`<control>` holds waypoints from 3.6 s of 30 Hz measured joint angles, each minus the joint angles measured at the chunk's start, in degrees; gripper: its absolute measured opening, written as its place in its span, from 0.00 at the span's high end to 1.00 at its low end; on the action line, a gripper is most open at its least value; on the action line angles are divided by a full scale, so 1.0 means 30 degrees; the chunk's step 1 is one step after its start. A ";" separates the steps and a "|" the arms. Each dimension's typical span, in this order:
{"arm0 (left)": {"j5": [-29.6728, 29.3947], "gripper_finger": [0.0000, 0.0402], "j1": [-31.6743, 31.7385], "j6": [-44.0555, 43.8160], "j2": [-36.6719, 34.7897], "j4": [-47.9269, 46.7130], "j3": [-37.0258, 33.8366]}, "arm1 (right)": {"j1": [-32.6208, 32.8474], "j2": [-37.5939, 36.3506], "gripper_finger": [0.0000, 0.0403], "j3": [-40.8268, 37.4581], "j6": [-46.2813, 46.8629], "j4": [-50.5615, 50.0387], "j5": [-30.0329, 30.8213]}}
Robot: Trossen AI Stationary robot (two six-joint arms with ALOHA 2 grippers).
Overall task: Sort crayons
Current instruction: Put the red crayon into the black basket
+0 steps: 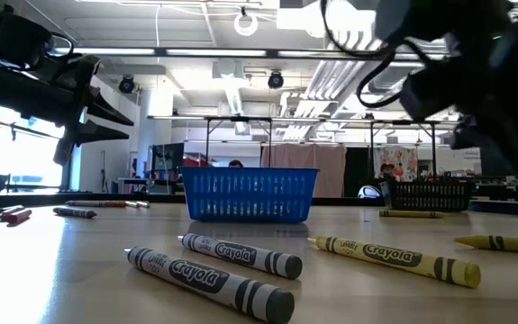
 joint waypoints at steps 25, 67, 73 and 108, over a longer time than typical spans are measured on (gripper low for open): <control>-0.0006 0.75 0.0006 0.0000 0.0000 0.0000 0.0000 | 0.6067 0.0606 0.81 -0.1961 -0.1551 0.7462 0.2403; -0.0007 0.75 0.0004 0.0000 0.0000 -0.0003 0.0000 | 0.5292 -0.0258 0.99 -0.1990 -0.1427 0.6182 0.8066; -0.0007 0.75 0.0005 0.0005 0.0000 -0.0001 0.0000 | 0.3208 -0.3374 0.99 -0.1997 -0.2534 0.2638 0.9620; 0.0000 0.75 0.0007 0.0000 0.0000 -0.0003 0.0000 | -2.2214 -0.5127 0.98 -0.1932 -1.6962 0.7598 0.4042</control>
